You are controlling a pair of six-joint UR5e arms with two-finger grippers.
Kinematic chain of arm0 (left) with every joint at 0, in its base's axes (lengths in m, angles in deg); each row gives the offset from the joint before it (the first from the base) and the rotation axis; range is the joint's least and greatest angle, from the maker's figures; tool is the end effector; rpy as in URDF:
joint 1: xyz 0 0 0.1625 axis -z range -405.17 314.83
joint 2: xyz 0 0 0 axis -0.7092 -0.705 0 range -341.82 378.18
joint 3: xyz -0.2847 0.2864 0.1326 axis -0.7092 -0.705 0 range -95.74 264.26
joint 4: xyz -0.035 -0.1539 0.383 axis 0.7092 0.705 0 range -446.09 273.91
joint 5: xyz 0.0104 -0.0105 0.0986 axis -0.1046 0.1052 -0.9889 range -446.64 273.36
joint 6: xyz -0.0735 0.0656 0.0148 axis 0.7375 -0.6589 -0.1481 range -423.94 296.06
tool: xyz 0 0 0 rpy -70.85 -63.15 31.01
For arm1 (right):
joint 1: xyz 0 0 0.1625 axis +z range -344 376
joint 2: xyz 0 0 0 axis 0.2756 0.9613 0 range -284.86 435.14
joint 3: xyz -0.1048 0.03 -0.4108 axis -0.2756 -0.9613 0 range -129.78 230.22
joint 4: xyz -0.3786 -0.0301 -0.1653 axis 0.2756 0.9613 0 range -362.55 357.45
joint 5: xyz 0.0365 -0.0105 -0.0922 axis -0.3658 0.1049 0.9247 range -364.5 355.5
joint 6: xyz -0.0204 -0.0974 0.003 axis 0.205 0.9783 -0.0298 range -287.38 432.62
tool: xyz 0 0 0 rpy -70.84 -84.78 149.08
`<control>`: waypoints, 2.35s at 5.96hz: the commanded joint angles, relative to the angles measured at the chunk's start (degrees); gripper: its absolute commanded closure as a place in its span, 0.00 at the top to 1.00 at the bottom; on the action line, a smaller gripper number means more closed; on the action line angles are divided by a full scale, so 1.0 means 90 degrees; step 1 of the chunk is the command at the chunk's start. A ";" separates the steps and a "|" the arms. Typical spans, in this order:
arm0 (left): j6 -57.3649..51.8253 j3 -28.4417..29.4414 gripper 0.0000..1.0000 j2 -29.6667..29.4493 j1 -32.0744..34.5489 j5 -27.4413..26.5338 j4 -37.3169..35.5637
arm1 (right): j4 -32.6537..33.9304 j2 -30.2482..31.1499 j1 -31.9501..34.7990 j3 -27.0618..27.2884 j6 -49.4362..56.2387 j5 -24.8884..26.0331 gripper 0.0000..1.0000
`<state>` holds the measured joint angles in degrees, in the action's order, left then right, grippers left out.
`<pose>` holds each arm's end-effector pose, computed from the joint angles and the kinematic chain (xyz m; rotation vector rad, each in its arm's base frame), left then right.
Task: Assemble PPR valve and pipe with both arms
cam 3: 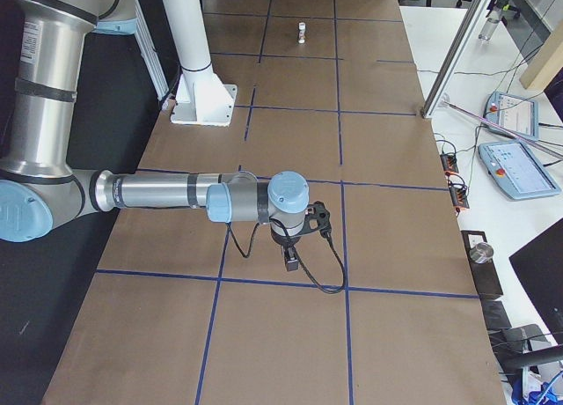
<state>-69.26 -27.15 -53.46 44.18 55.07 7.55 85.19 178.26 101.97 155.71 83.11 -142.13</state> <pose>-0.0510 -0.3646 0.5948 0.1456 0.8972 0.1496 0.0316 -0.4034 0.6190 0.1233 -0.8279 -0.2719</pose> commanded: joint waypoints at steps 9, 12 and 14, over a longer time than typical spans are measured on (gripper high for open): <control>0.3823 0.0153 1.00 -0.1288 -0.3774 -0.1547 0.1344 | -0.0178 0.0007 -0.0051 -0.0013 -0.0052 -0.0206 1.00; 0.3960 0.0464 0.95 -0.1610 -0.4048 -0.1779 0.1334 | -0.0198 0.0017 -0.0050 -0.0013 -0.0033 -0.0216 1.00; 0.3970 0.0504 0.64 -0.1611 -0.4049 -0.1791 0.1344 | -0.0208 0.0017 -0.0050 -0.0013 -0.0033 -0.0216 1.00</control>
<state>-33.65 -22.72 -67.90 7.78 39.10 19.62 83.34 178.40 101.51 155.60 82.81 -144.07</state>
